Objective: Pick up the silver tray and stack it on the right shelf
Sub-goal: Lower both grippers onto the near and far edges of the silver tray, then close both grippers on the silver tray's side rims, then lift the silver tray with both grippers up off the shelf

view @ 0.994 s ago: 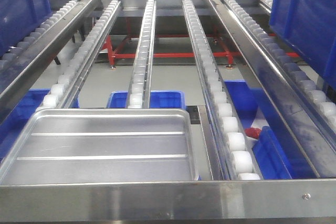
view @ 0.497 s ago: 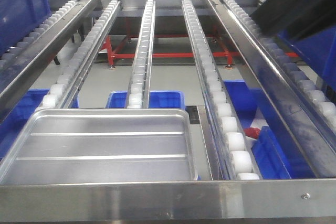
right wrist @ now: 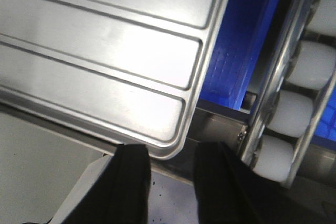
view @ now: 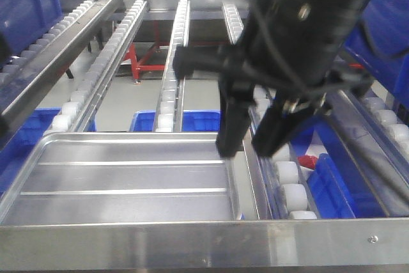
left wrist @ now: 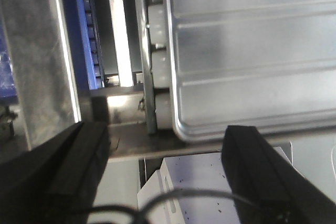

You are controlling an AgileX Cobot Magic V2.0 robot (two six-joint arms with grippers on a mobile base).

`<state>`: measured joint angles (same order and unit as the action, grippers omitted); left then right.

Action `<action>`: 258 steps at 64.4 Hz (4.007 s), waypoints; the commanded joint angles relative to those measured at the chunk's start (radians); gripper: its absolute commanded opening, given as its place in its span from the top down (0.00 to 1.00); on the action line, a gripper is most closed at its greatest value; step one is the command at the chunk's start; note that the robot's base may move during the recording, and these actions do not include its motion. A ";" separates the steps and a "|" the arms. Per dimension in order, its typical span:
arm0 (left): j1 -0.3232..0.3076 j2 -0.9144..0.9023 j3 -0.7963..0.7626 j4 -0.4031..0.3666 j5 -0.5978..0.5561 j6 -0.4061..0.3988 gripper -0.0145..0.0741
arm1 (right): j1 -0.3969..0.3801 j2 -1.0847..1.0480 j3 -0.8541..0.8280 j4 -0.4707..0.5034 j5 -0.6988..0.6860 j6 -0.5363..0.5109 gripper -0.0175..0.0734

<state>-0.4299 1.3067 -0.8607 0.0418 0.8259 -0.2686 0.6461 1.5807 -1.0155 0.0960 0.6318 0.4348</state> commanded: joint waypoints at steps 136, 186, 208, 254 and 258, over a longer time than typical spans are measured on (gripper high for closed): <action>-0.056 0.322 -0.057 0.136 -0.226 -0.197 0.86 | -0.036 0.146 -0.043 -0.023 -0.201 0.026 0.74; -0.054 0.236 -0.061 0.145 -0.222 -0.354 0.94 | -0.036 0.049 -0.044 -0.087 -0.147 0.026 0.74; -0.054 0.114 -0.146 0.190 -0.093 -0.354 0.94 | -0.032 -0.080 -0.044 -0.145 -0.071 0.026 0.74; -0.286 -0.011 -0.203 0.345 0.015 -0.536 0.94 | 0.105 -0.191 -0.044 -0.381 0.165 0.316 0.74; -0.300 -0.011 -0.225 0.348 0.041 -0.536 0.94 | 0.105 -0.208 -0.044 -0.380 0.165 0.317 0.74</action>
<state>-0.7079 1.3271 -1.0233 0.3419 0.8740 -0.7867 0.7490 1.4344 -1.0275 -0.2434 0.8087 0.7562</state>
